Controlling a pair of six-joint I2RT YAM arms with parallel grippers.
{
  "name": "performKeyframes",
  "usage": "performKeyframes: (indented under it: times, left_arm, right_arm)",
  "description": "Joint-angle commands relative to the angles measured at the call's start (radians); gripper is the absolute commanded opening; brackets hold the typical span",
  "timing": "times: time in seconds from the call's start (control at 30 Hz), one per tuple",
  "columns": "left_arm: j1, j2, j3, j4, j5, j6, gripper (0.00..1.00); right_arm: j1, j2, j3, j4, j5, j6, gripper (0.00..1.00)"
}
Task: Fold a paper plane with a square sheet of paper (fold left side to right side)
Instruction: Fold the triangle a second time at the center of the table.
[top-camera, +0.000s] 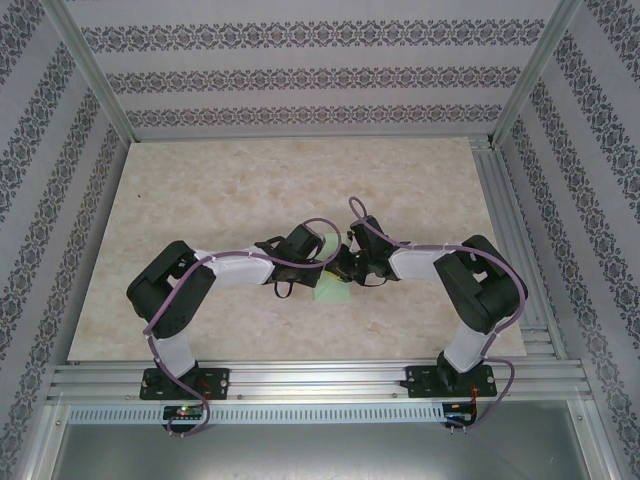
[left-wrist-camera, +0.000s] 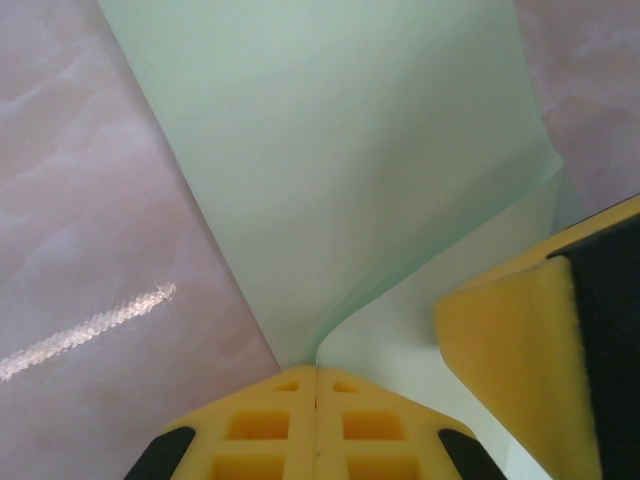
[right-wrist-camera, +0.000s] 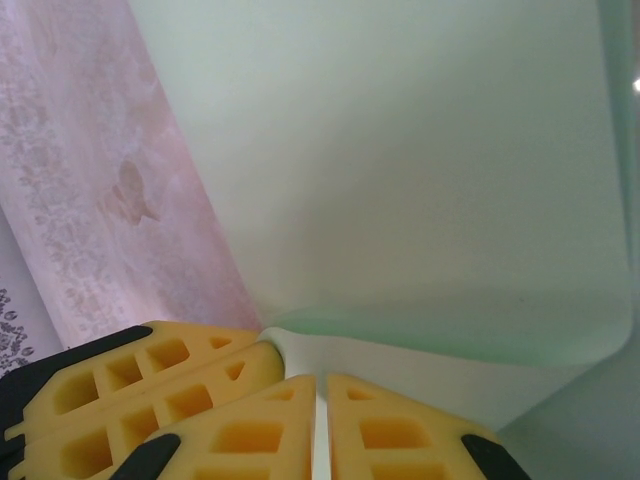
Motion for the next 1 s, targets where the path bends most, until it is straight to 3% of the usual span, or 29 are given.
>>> performKeyframes:
  times: [0.0, 0.97]
  left_arm:
    - [0.012, 0.012, -0.007, 0.014, -0.007, -0.020, 0.00]
    - [0.011, 0.019, -0.003, 0.004, -0.052, -0.065, 0.00]
  right_arm:
    - [0.010, 0.011, -0.002, 0.023, 0.013, -0.010, 0.12]
    - [0.008, 0.062, -0.037, 0.017, 0.048, -0.012, 0.12]
